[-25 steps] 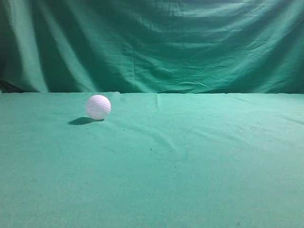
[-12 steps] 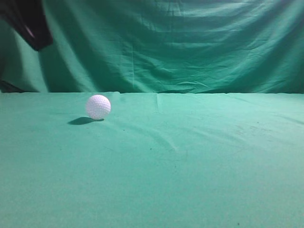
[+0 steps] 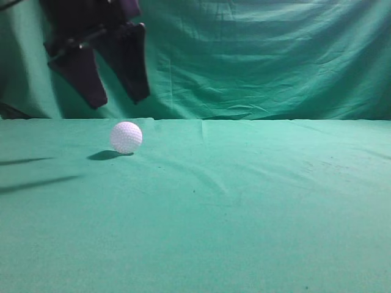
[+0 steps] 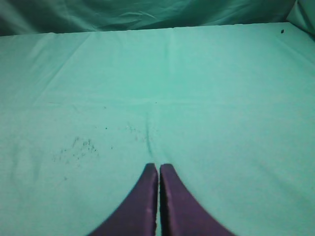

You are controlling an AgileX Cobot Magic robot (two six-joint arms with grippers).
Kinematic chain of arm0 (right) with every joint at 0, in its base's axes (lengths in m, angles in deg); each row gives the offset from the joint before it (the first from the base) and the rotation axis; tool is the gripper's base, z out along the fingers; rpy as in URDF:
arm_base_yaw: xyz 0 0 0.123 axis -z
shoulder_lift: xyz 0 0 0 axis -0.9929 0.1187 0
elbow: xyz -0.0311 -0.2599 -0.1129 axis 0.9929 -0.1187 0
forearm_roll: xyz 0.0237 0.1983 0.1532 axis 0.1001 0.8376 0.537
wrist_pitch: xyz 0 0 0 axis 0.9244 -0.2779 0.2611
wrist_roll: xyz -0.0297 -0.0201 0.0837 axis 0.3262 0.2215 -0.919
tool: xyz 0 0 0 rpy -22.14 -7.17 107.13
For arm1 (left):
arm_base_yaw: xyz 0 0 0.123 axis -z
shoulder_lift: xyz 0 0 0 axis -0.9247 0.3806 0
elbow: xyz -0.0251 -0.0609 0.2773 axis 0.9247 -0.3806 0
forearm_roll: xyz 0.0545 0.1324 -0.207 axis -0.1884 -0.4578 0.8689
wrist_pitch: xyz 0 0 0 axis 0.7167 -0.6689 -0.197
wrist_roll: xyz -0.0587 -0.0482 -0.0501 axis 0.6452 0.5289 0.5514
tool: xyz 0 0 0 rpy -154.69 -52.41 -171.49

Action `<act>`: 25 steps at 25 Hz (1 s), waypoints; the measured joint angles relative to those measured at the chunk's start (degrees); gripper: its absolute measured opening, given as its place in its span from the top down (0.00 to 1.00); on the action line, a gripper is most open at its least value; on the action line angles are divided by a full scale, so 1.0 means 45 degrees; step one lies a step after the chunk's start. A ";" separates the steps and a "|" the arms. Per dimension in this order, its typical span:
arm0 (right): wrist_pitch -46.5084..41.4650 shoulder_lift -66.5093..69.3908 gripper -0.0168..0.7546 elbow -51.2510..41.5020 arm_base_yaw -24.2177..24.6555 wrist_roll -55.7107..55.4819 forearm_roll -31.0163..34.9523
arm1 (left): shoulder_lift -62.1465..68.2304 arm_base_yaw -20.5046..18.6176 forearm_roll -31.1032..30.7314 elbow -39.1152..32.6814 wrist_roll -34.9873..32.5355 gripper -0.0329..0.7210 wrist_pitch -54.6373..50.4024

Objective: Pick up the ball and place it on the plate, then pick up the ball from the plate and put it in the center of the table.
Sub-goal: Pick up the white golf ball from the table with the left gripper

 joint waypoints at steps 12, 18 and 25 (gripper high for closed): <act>0.0000 0.0000 0.98 0.0000 0.0000 0.0000 0.0000 | 0.2303 0.0020 -0.0788 0.1778 0.0549 0.18 -0.0007; 0.0000 0.0000 0.98 0.0000 0.0000 0.0000 0.0000 | 0.2504 0.0020 -0.0878 0.1865 0.0549 0.26 0.0098; 0.0000 0.0000 0.98 0.0000 0.0000 0.0000 0.0000 | 0.2578 0.0020 -0.0878 0.1887 0.0549 0.54 0.0227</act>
